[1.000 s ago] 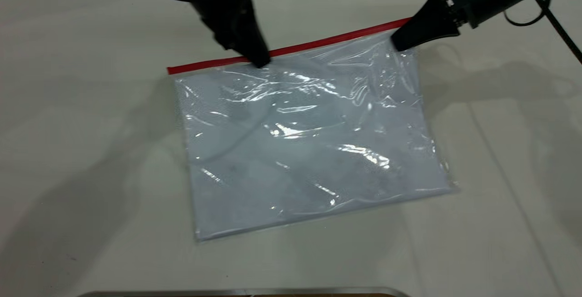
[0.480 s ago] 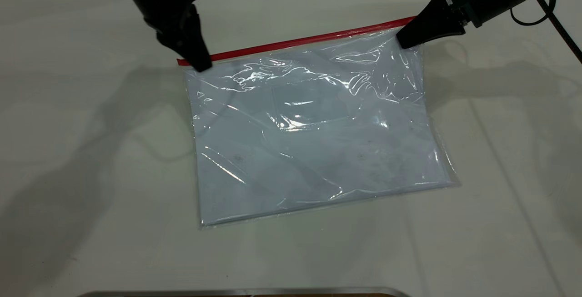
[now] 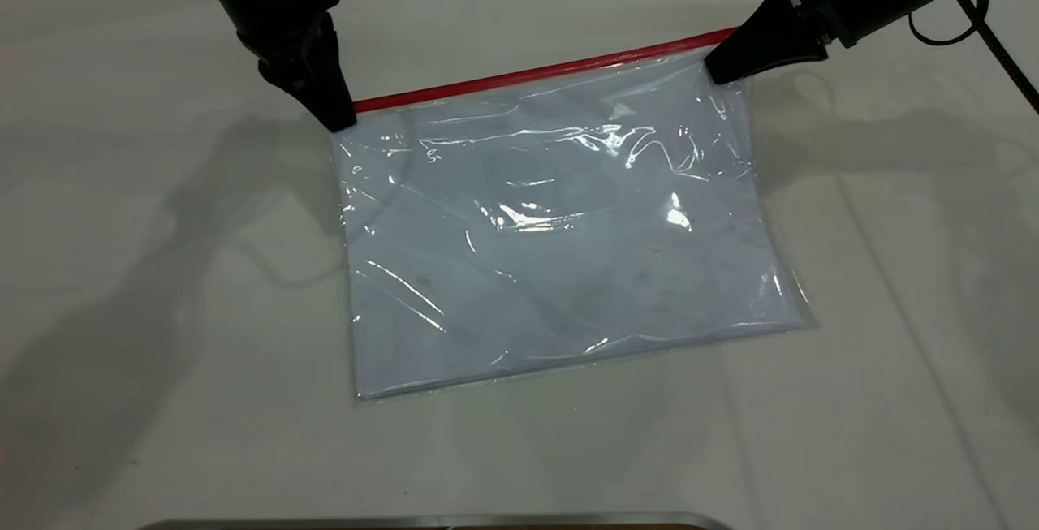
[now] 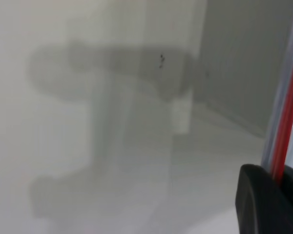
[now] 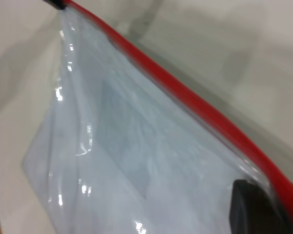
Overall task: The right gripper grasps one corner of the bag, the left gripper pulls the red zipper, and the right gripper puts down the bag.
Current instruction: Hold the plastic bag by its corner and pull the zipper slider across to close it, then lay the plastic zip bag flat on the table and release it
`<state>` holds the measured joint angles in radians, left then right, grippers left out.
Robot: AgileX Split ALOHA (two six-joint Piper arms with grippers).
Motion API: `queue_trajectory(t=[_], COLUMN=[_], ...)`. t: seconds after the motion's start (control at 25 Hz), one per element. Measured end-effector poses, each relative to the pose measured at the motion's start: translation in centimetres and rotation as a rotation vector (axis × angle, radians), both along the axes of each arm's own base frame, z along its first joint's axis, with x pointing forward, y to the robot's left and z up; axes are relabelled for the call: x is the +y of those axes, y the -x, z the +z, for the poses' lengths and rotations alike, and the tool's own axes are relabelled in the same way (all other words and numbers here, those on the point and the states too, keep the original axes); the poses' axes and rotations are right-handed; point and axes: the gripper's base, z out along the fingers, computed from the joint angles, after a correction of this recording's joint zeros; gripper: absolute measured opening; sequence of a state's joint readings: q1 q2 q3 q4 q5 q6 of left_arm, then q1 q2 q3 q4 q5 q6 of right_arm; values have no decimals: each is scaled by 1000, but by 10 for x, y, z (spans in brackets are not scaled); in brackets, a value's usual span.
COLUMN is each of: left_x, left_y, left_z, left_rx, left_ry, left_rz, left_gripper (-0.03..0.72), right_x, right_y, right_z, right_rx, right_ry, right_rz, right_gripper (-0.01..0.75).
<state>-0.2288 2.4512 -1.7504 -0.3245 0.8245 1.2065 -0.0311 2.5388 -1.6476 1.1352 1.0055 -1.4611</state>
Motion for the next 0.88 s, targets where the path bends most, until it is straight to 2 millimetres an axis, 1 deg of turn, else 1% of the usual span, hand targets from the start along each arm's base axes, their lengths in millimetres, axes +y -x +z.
queue_trajectory(t=[0.08,0.12,0.2,0.32,0.4,0.44,0.52,0.56,0.64,0.68,0.76,0.88], left_x=[4,6,9,9,8,8,9,10,12,12,14,20], left_y=[-1,-2,-4,-7,-9,-10,-11,-11,-13,-13,-12,-5], left_z=[-1,-1,-1,-1,-1,1,7,13,31,44,71,120], left_rx=[-9,-17,-40,-64,-74,-76,-81,-89,-117,-131,-157,-198], left_ry=[-29,-38,-46,-45,-43,-45,-52,-56,-63,-63,-64,-72], left_rz=[-16,-19,-11,27,76,106,158,185,237,272,348,463], left_gripper=[92,119,186,324,410,453,517,544,575,581,583,585], right_x=[-3,-6,-9,-9,-10,-11,-12,-13,-14,-15,-16,-18], right_y=[-1,-2,-3,-3,-5,-6,-9,-11,-15,-16,-16,-6], right_z=[-1,-1,-1,-2,-3,-1,7,14,42,58,100,171], right_rx=[-6,-8,-10,-15,-22,-32,-61,-83,-143,-169,-227,-323], right_ry=[14,18,22,30,43,52,72,80,94,100,114,162], right_rz=[-18,-27,-34,-42,-54,-62,-75,-81,-83,-86,-101,-110], right_gripper=[195,253,372,546,612,630,636,633,618,606,587,577])
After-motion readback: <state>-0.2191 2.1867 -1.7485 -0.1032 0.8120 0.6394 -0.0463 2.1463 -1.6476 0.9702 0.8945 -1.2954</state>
